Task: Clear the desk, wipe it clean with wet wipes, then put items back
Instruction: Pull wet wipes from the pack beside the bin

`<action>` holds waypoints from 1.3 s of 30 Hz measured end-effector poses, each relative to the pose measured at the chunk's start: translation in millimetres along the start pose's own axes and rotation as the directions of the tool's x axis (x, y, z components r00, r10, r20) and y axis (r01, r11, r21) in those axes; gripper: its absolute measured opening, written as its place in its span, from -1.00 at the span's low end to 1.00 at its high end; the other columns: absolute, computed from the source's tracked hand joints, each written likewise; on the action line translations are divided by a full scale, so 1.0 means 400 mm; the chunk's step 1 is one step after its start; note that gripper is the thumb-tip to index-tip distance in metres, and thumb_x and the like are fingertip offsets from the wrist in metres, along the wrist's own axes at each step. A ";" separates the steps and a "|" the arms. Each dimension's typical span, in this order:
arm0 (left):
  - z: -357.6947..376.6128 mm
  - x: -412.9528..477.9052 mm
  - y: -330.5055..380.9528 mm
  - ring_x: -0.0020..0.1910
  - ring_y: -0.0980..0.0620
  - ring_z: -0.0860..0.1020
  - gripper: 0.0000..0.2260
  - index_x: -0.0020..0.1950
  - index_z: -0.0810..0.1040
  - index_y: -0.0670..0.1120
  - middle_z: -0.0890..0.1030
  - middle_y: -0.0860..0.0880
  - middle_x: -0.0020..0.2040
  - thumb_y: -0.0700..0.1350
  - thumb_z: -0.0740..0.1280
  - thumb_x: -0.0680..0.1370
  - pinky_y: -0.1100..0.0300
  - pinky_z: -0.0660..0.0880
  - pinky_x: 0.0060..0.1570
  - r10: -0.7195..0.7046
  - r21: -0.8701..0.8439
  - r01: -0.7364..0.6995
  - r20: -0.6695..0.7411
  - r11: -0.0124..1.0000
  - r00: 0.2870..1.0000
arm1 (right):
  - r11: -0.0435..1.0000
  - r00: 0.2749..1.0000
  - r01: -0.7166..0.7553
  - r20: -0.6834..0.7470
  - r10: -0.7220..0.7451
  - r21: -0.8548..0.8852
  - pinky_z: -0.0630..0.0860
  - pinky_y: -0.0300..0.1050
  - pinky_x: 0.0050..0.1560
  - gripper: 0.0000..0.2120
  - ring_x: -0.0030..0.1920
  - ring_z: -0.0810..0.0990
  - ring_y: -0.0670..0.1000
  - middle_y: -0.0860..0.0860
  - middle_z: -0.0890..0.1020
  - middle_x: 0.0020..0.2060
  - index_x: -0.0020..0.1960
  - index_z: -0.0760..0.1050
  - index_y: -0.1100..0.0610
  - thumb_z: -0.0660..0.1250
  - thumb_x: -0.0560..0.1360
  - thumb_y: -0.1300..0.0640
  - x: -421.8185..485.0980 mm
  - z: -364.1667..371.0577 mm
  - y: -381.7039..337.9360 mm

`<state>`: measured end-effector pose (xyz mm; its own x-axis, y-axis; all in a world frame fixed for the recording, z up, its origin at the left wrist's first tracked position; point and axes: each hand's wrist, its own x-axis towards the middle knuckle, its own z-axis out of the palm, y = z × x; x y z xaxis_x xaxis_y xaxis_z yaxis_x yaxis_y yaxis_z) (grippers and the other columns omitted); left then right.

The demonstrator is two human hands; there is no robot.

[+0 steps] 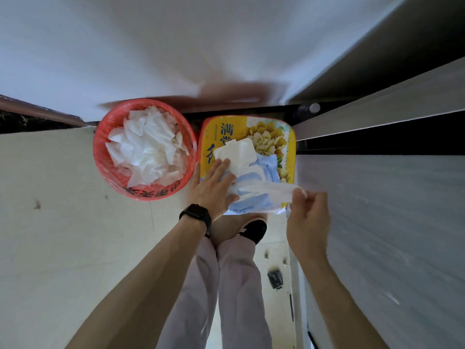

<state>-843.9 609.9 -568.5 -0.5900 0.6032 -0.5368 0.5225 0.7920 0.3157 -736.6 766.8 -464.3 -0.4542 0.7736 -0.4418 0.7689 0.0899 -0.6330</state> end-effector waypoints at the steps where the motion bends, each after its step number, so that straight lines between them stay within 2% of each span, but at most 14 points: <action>1: -0.001 -0.001 0.003 0.61 0.04 -0.05 -0.63 0.34 0.41 0.14 0.02 0.08 0.63 0.20 0.28 0.57 -0.22 -0.26 0.51 0.000 0.010 0.000 0.008 1.000 1.000 | 0.996 0.997 -0.054 -0.046 0.057 0.078 0.49 -0.33 -0.16 -0.84 -0.19 0.61 -0.05 -0.11 0.57 -0.24 -0.08 0.35 0.04 0.19 0.66 0.03 -0.021 -0.015 0.007; 4: -0.016 0.001 0.008 0.61 0.02 -0.07 -0.61 0.37 0.36 0.14 -0.01 0.06 0.63 0.18 0.27 0.57 -0.22 -0.23 0.51 0.005 0.037 -0.006 0.046 0.999 0.999 | 0.951 0.964 -0.127 -0.192 0.185 0.281 0.60 -0.05 -0.10 -0.82 -0.10 0.65 0.00 -0.04 0.59 -0.15 -0.12 0.33 -0.07 0.15 0.67 -0.02 -0.070 -0.055 0.016; 8: -0.041 -0.014 0.014 0.57 -0.12 0.12 -0.44 0.51 0.23 0.01 0.14 -0.08 0.59 0.10 0.29 0.55 -0.20 -0.01 0.52 0.059 0.105 -0.062 0.033 0.993 0.998 | 0.960 0.943 -0.150 -0.256 0.210 0.235 0.56 0.11 -0.17 -0.83 -0.23 0.57 0.03 -0.07 0.56 -0.27 -0.09 0.36 -0.05 0.13 0.60 -0.11 -0.102 -0.090 0.014; 11: -0.052 -0.040 0.024 0.11 -0.21 0.51 -0.63 0.18 0.47 -0.16 0.52 -0.17 0.14 0.00 0.37 0.47 -0.12 0.41 0.11 0.132 0.161 -0.103 -0.179 0.981 0.975 | 0.965 0.948 -0.150 -0.247 0.202 0.213 0.38 -0.04 -0.25 -0.79 -0.27 0.51 0.02 -0.03 0.54 -0.29 -0.04 0.37 0.07 0.12 0.60 -0.06 -0.114 -0.105 0.013; 14: -0.049 -0.050 0.038 -0.09 -0.18 0.55 -0.69 -0.16 0.56 -0.12 0.59 -0.12 -0.15 0.13 0.30 0.51 -0.02 0.41 -0.09 0.114 0.173 -0.076 -0.222 0.982 0.968 | 0.959 0.946 -0.186 -0.226 0.233 0.212 0.34 -0.07 -0.22 -0.74 -0.20 0.53 0.12 0.05 0.59 -0.21 -0.04 0.40 0.08 0.11 0.55 -0.11 -0.128 -0.116 0.031; 17: -0.022 -0.038 0.052 0.25 -0.14 0.53 -0.49 0.26 0.59 -0.07 0.60 -0.07 0.27 0.22 0.09 0.56 -0.08 0.42 0.21 0.237 0.105 -0.226 -0.100 0.968 0.966 | 0.952 0.941 -0.226 -0.207 0.268 0.205 0.36 -0.10 -0.28 -0.74 -0.21 0.54 0.13 0.08 0.61 -0.21 -0.05 0.40 0.06 0.11 0.53 -0.12 -0.143 -0.122 0.063; 19: -0.007 -0.015 0.056 0.52 -0.06 0.26 -0.35 0.55 0.29 -0.04 0.30 -0.02 0.55 0.25 -0.10 0.57 -0.13 0.17 0.46 0.316 0.121 -0.328 0.106 0.937 0.943 | 0.951 0.942 -0.235 -0.192 0.273 0.200 0.37 -0.16 -0.31 -0.76 -0.23 0.55 0.04 0.05 0.60 -0.25 -0.08 0.40 0.04 0.12 0.53 -0.12 -0.152 -0.125 0.078; 23: 0.032 0.004 0.057 0.60 -0.03 0.02 -0.33 0.63 -0.03 -0.02 -0.01 0.03 0.63 0.21 0.00 0.58 -0.22 0.01 0.50 0.303 0.241 -0.356 0.232 0.903 0.924 | 0.954 0.949 -0.252 -0.154 0.276 0.160 0.42 -0.08 -0.32 -0.82 -0.26 0.56 0.00 -0.02 0.57 -0.29 -0.16 0.36 -0.06 0.12 0.53 -0.13 -0.163 -0.121 0.107; 26: 0.034 -0.008 0.093 0.60 -0.04 -0.04 -0.28 0.63 -0.13 -0.03 -0.10 0.04 0.63 0.16 0.15 0.59 -0.21 -0.05 0.50 0.215 0.304 -0.295 0.272 0.906 0.938 | 0.955 0.950 -0.258 -0.140 0.278 0.146 0.42 -0.29 -0.35 -0.83 -0.25 0.56 0.01 0.00 0.58 -0.25 -0.13 0.38 -0.05 0.17 0.60 -0.08 -0.165 -0.115 0.120; 29: -0.017 0.010 0.133 0.57 -0.04 0.05 -0.33 0.61 0.03 -0.01 0.02 0.02 0.63 0.18 0.19 0.58 -0.18 0.02 0.50 0.189 0.259 -0.266 0.287 0.929 0.939 | 0.959 0.954 -0.252 -0.131 0.268 0.126 0.33 -0.31 -0.35 -0.86 -0.24 0.53 -0.15 -0.09 0.57 -0.26 -0.07 0.41 0.07 0.20 0.65 0.07 -0.164 -0.117 0.111; 32: -0.090 0.038 0.146 0.49 -0.13 0.24 -0.45 0.51 0.29 -0.04 0.24 -0.07 0.57 0.07 0.28 0.55 -0.11 0.20 0.40 0.275 0.167 -0.269 -0.011 0.948 0.961 | 0.962 0.956 -0.255 -0.124 0.266 0.099 0.40 -0.07 -0.24 -0.85 -0.28 0.58 -0.05 -0.09 0.58 -0.31 -0.07 0.41 -0.01 0.18 0.63 -0.03 -0.162 -0.115 0.098; 34: -0.136 0.064 0.127 0.52 -0.19 0.20 -0.36 0.56 0.22 -0.04 0.18 -0.11 0.58 0.00 0.33 0.51 -0.13 0.18 0.43 0.130 0.084 -0.117 -0.174 0.990 0.976 | 0.966 0.959 -0.244 -0.125 0.254 0.091 0.49 -0.01 -0.23 -0.83 -0.26 0.63 0.12 -0.07 0.59 -0.31 -0.09 0.40 -0.08 0.14 0.58 -0.14 -0.160 -0.113 0.093; 37: -0.187 0.124 0.074 0.46 -0.22 0.29 -0.28 0.57 0.18 -0.04 0.34 -0.18 0.49 0.06 0.39 0.48 -0.11 0.27 0.40 -0.204 -0.140 0.198 -0.024 0.970 0.979 | 0.971 0.966 -0.222 -0.117 0.232 0.093 0.44 -0.05 -0.27 -0.84 -0.28 0.59 0.08 -0.10 0.54 -0.34 -0.08 0.41 -0.03 0.18 0.62 -0.07 -0.157 -0.119 0.081; 39: -0.206 0.130 0.058 0.31 -0.23 0.43 -0.45 0.44 0.40 -0.04 0.54 -0.17 0.30 0.10 0.36 0.49 -0.08 0.39 0.26 -0.169 -0.078 0.168 -0.009 0.983 0.986 | 0.970 0.967 -0.221 -0.107 0.232 0.105 0.36 -0.09 -0.29 -0.86 -0.30 0.52 0.00 -0.11 0.52 -0.35 -0.07 0.42 0.01 0.20 0.64 0.00 -0.158 -0.124 0.076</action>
<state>-913.2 667.2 -524.7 -0.6757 0.4614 -0.5750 0.3663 0.8870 0.2813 -662.3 751.8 -424.0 -0.2127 0.8360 -0.5059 0.7988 -0.1495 -0.5828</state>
